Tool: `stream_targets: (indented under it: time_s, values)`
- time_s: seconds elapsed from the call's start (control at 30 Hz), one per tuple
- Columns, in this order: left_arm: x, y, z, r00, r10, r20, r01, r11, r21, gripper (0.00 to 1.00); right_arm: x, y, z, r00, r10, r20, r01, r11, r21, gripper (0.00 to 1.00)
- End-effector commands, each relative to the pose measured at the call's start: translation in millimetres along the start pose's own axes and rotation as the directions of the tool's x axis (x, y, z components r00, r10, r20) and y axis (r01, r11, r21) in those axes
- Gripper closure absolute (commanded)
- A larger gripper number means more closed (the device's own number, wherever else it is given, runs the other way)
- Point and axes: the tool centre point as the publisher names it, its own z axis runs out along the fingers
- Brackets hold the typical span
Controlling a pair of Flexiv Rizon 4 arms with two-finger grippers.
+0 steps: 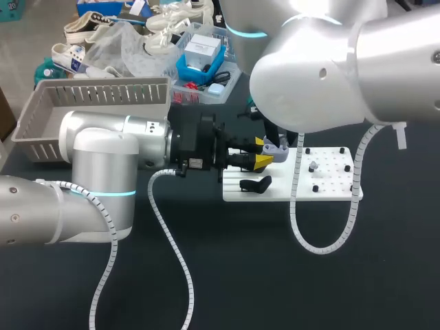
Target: Pick up each earbud case from the left stands, insert the matching earbuds, close the lid, and place the case in the box.
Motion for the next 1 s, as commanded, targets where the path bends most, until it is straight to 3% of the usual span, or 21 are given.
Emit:
stream_targets:
  time_s: [0.03, 1.0]
  values:
    - [0.5, 0.4, 0.5, 1.0, 0.001, 0.0, -0.001, 1.0, -0.001, 1.0, 0.8, 0.5, 4.0, 1.0, 0.004, 0.011, -0.004, 1.0, -0.002, 1.0]
    - [0.5, 0.4, 0.5, 1.0, 0.001, 0.0, -0.001, 1.0, -0.001, 1.0, -2.0, -0.4, 13.7, 1.0, 0.008, 0.029, -0.008, 1.0, 0.012, 1.0]
